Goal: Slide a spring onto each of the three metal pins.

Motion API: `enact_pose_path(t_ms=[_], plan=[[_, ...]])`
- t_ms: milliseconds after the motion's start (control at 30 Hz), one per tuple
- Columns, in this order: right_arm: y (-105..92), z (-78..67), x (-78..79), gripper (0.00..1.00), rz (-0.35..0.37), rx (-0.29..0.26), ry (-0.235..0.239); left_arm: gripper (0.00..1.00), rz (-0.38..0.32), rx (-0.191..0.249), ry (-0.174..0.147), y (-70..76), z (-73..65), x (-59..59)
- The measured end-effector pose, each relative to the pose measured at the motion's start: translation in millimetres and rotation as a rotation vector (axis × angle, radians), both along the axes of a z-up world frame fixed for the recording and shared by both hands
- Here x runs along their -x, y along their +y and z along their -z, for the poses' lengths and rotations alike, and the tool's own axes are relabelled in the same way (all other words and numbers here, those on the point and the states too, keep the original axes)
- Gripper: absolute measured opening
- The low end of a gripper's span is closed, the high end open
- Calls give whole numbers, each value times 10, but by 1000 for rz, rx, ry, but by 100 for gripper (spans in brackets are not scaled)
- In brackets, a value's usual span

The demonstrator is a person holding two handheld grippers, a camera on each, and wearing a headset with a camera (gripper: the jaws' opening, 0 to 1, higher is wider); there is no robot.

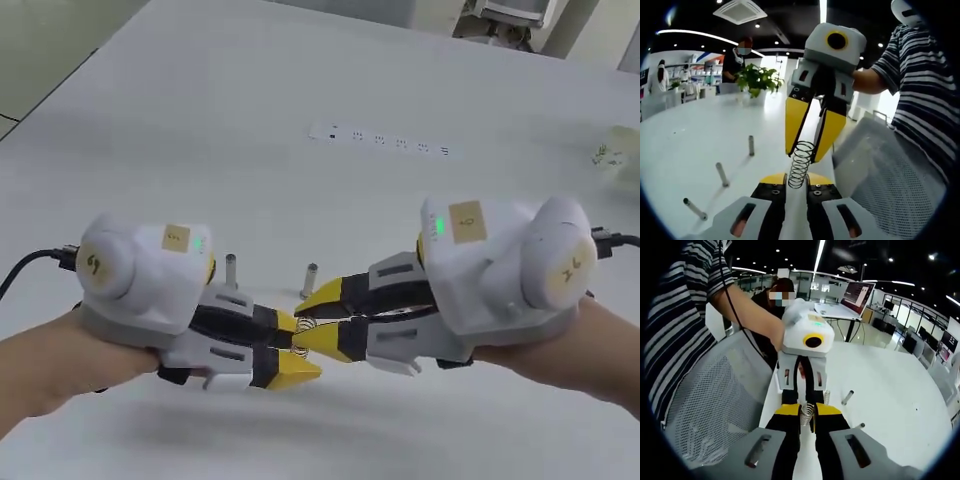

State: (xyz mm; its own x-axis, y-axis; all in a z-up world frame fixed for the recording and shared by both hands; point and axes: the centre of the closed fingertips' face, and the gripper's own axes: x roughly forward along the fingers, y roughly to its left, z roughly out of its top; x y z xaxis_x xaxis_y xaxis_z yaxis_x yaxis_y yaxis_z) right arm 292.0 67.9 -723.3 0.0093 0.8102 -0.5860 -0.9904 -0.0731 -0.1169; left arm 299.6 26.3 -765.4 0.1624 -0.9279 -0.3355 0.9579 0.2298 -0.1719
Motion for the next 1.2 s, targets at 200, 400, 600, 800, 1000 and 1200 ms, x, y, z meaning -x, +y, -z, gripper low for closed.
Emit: enact_pose_path(t_ms=[200,400,600,800,1000,1200], plan=[[6,-2,0,7,-1,2,-2,12,-6,-1,-1,3,1,-9],[6,-9,-11,7,-3,6,-11,18,-25,5,-1,39,-21,-39],[9,-10,-35,7,1,7,-16,25,-50,6,0,96,-26,-68],[9,-2,-69,7,6,10,-23,33,-72,2,2,140,-11,-84],[4,-4,-91,7,13,7,-27,40,-95,4,6,184,-8,-104],[-9,-18,-135,7,24,5,-34,48,-113,6,9,209,-9,-125]])
